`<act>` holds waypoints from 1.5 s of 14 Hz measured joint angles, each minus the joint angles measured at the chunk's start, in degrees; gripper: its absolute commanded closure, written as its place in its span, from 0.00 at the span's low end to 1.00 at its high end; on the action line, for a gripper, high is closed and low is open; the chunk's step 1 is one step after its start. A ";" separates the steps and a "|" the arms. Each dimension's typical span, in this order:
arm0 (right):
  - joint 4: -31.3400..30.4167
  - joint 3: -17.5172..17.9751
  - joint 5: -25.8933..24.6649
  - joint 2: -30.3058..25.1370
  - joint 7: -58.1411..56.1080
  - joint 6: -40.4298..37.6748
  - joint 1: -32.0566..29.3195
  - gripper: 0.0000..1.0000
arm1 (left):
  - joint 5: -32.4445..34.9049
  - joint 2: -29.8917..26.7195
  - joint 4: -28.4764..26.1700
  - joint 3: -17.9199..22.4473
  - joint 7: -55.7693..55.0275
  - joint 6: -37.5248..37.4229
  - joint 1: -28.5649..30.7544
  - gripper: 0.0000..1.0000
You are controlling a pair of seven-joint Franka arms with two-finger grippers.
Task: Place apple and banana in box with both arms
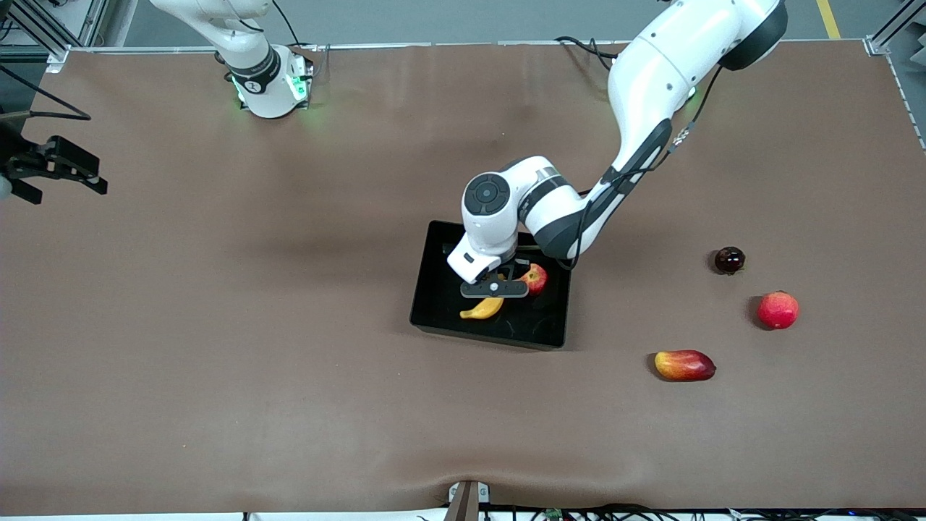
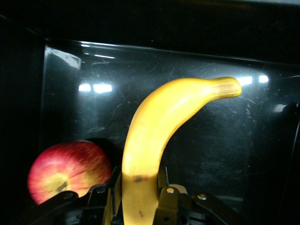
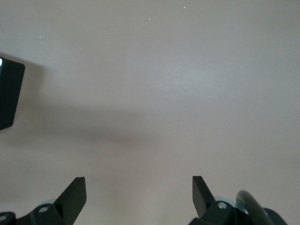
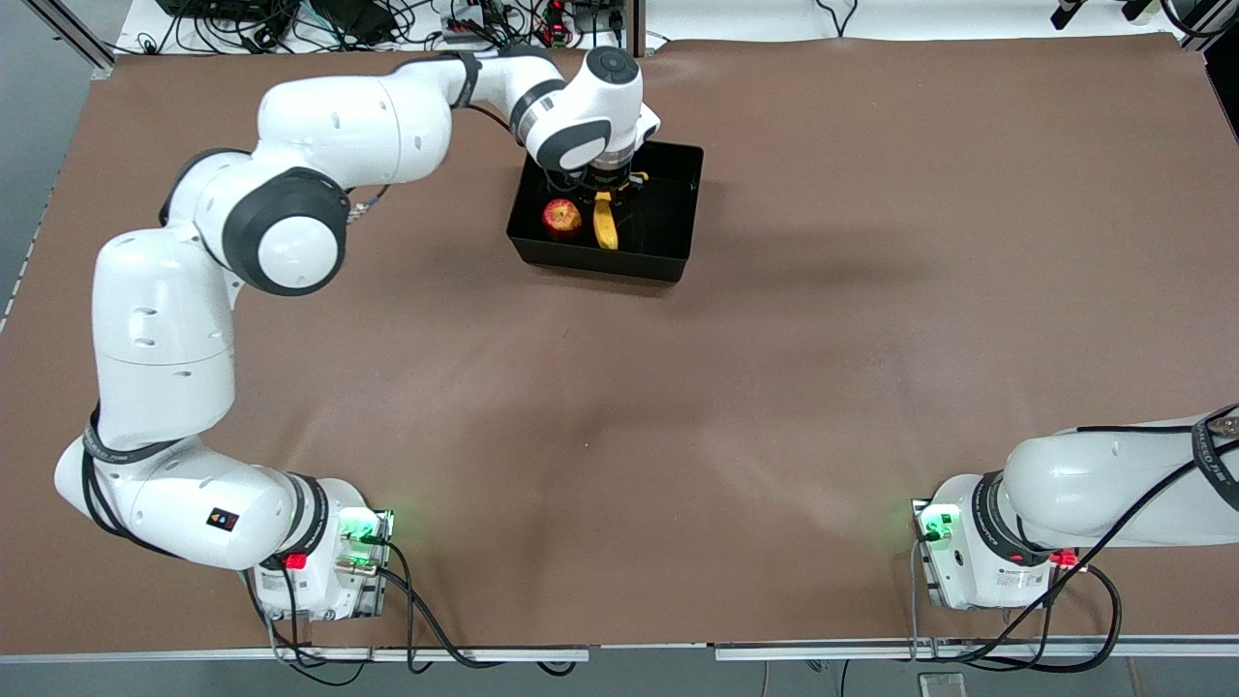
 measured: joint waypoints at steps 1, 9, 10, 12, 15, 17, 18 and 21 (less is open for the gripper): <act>0.20 0.00 0.00 0.00 0.00 0.00 0.14 0.00 | 0.00 0.40 0.01 0.98 -0.69 1.24 -0.92 1.00; 1.62 -0.25 -0.01 0.01 0.00 -0.12 0.01 0.00 | 0.00 -0.81 2.70 2.15 -1.40 0.96 -1.43 0.00; 1.63 -0.26 -0.01 0.01 0.00 -0.12 0.01 0.00 | -0.01 -3.02 3.67 2.30 -1.59 -1.03 -0.38 0.00; 1.68 -0.29 -0.03 0.01 0.00 -0.12 -0.02 0.00 | -0.23 -9.24 5.26 2.51 -1.61 -4.56 3.84 0.00; 1.72 -0.36 -0.03 0.01 0.00 -0.11 -0.09 0.00 | -3.81 -19.14 5.35 1.88 0.88 -9.74 13.65 0.00; 1.74 -0.30 -0.03 0.01 0.00 -0.11 -0.04 0.00 | -8.99 -23.55 5.16 1.49 6.71 -12.82 19.03 0.00; 1.75 -0.27 -0.03 0.01 0.00 -0.11 -0.03 0.00 | -11.70 -25.41 5.15 1.45 10.14 -14.72 21.27 0.00; 1.77 -0.28 -0.03 0.01 0.00 -0.11 -0.03 0.00 | -16.58 -30.41 5.11 1.30 21.80 -21.45 27.26 0.00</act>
